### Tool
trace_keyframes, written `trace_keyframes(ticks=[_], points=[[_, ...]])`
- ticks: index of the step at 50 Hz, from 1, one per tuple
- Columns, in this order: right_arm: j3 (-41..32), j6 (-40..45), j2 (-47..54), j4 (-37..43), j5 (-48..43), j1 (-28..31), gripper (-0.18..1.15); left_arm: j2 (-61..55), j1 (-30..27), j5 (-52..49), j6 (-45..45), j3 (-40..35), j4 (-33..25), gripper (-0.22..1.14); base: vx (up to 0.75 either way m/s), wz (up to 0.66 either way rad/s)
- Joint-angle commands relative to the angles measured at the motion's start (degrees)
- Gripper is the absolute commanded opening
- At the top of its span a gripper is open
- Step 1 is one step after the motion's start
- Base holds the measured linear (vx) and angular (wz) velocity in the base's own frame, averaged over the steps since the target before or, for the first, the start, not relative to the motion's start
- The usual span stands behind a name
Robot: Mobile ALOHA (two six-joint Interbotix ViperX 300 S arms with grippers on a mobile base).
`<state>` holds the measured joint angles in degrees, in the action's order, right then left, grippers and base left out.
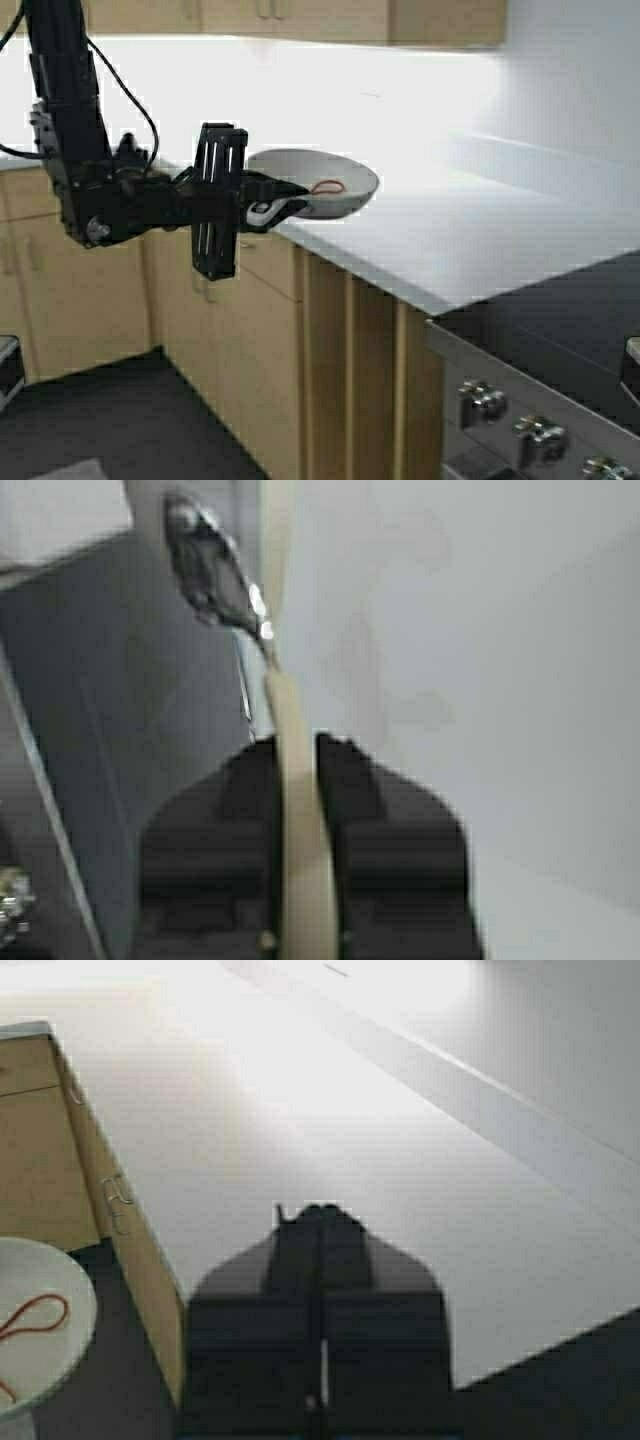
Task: Wash the pan
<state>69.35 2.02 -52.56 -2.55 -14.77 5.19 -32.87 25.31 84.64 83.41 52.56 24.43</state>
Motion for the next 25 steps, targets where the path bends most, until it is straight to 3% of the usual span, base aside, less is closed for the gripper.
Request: trace_keyframes(ticks=[1,25], points=[[-1.3,0.0,1.1,-0.1,-0.4,0.2,0.06,1.3,0.4,1.4,-3.1,0.3,-0.3,0.02,0.10,0.48],[-0.9,-0.3,3.7,-0.7,-0.6,0.2,0.06,-1.5,0.4,1.4,-3.3,-1.1,0.1,0.02,0.11,0.61]])
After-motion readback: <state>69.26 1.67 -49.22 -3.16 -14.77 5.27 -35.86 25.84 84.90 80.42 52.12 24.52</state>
